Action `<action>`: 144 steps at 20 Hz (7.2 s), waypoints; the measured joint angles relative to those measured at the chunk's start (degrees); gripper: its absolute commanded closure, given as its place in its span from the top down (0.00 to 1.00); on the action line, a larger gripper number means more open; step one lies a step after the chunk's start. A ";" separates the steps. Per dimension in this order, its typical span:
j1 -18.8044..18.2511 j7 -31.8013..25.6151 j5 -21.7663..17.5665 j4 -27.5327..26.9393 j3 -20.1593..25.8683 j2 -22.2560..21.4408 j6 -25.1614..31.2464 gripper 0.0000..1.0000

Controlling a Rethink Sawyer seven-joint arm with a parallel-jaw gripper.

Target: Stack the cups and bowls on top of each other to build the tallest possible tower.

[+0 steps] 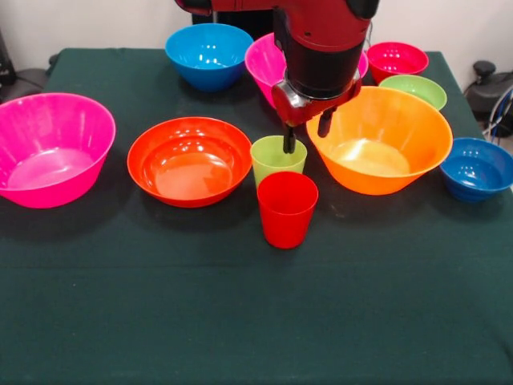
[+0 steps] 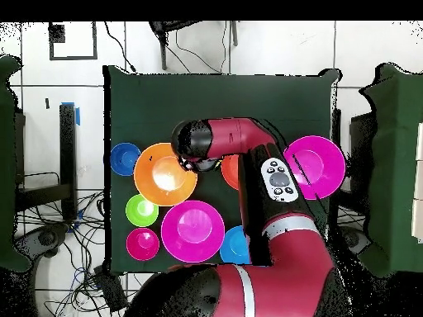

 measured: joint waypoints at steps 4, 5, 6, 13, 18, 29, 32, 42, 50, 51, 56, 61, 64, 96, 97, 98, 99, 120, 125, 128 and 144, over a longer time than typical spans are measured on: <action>0.02 0.00 0.25 -0.52 0.00 0.00 0.01 1.00; 0.03 0.00 0.33 -0.62 0.00 0.00 0.01 1.00; 0.04 0.00 0.39 -0.69 0.00 0.00 0.00 1.00; 0.59 0.00 1.94 -1.70 -0.01 -0.32 0.01 1.00; 2.07 0.00 2.89 -3.11 -0.02 -0.44 0.04 1.00; 6.89 0.05 6.90 -8.46 -0.06 -0.25 1.09 1.00; 7.51 0.05 8.00 -10.17 -0.06 0.59 1.10 1.00; 7.71 0.05 9.31 -18.12 -0.04 6.48 5.63 1.00; 8.21 0.05 7.52 -29.30 -0.06 13.24 22.40 1.00; 8.28 0.05 7.31 -30.49 -0.04 13.85 24.23 1.00; 8.38 0.05 6.29 -34.80 -0.03 15.75 28.67 1.00; 8.38 0.05 6.02 -35.97 -0.03 15.89 27.85 1.00; 8.38 0.05 6.00 -36.50 -0.05 15.84 26.80 1.00; 14.86 0.61 6.89 -17.17 -7.60 3.60 10.56 1.00; 15.02 0.95 6.89 -16.21 -7.79 3.47 9.77 1.00; 15.21 1.37 6.89 -15.22 -7.99 3.29 8.94 1.00; 15.46 1.94 6.89 -13.96 -8.21 2.97 7.96 1.00; 17.71 11.25 9.25 -0.43 -9.89 -1.39 3.36 0.00; 17.71 11.25 9.25 0.46 -9.89 -1.27 3.35 0.00; 17.71 11.25 9.25 0.54 -9.89 -1.12 3.35 0.00; 17.60 11.25 9.27 0.41 -9.88 3.80 -1.39 0.00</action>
